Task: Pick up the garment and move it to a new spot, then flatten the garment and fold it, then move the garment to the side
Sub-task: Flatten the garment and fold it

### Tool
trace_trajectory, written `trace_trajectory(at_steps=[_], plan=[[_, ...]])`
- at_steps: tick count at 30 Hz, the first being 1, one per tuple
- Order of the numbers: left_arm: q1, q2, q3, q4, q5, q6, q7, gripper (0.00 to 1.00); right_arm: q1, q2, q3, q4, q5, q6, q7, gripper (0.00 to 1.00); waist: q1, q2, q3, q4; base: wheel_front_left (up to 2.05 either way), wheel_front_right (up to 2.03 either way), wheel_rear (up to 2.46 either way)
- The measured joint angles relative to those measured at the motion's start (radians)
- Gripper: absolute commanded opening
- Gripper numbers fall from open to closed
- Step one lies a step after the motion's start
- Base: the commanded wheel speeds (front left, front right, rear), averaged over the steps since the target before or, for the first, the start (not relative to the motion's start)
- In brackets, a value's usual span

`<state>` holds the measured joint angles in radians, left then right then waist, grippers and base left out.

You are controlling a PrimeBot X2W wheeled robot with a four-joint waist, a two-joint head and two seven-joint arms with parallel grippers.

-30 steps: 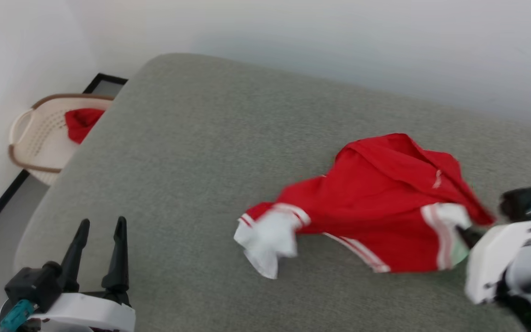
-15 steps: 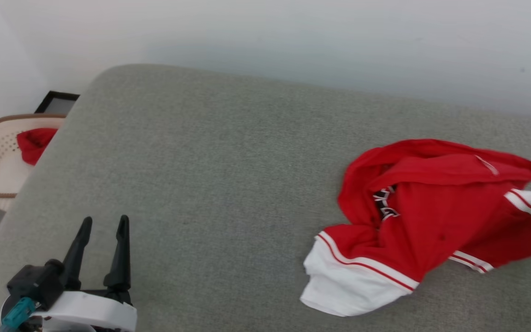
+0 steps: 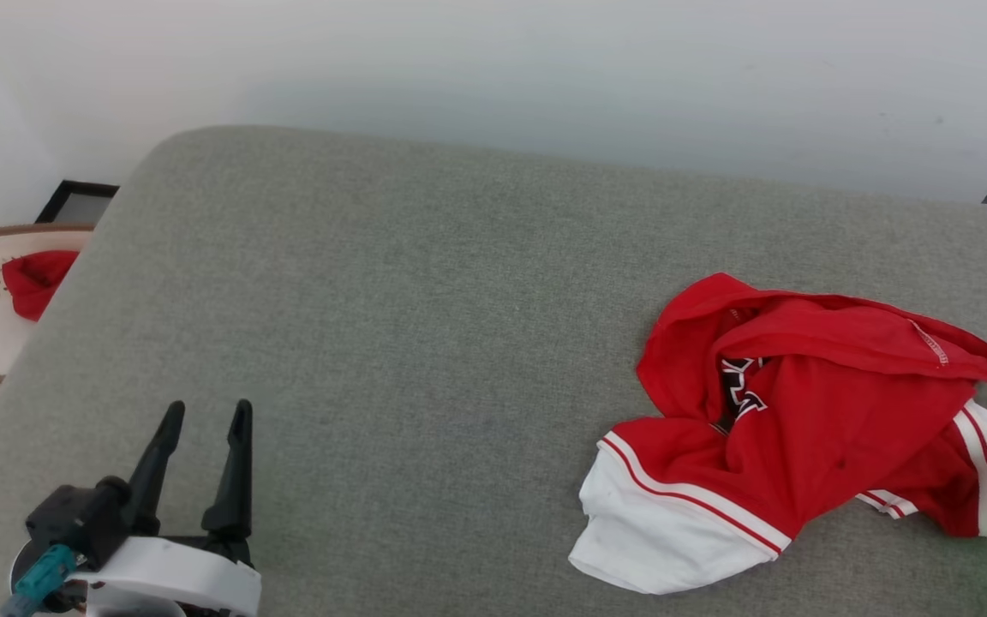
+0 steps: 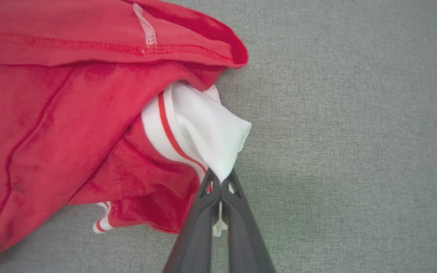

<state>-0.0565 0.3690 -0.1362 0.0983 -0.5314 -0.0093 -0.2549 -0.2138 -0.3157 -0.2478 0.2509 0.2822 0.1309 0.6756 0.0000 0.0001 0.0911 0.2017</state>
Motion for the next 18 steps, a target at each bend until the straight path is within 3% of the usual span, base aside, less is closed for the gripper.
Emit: trace_trajectory(at_steps=[3, 12, 18], plan=[[0.0, 0.007, -0.006, -0.008, -0.002, -0.009, 0.008, 1.0, 0.0, -0.007, 0.029, 0.0, 0.0, 0.0, -0.021, 1.0, 0.0, 0.0, -0.006, -0.007, 0.0, 0.0, 0.0], [0.006, 0.045, -0.012, -0.09, -0.011, -0.016, 0.058, 1.0, 0.034, -0.025, 0.078, -0.092, 0.037, 0.0, -0.118, 1.0, 0.0, 0.0, -0.036, -0.047, 0.0, 0.0, 0.0], [0.024, 0.072, -0.023, -0.174, -0.012, -0.016, 0.114, 1.0, 0.082, 0.011, 0.082, -0.202, 0.048, 0.0, -0.201, 1.0, 0.0, 0.0, -0.054, -0.09, 0.0, 0.0, 0.0]])
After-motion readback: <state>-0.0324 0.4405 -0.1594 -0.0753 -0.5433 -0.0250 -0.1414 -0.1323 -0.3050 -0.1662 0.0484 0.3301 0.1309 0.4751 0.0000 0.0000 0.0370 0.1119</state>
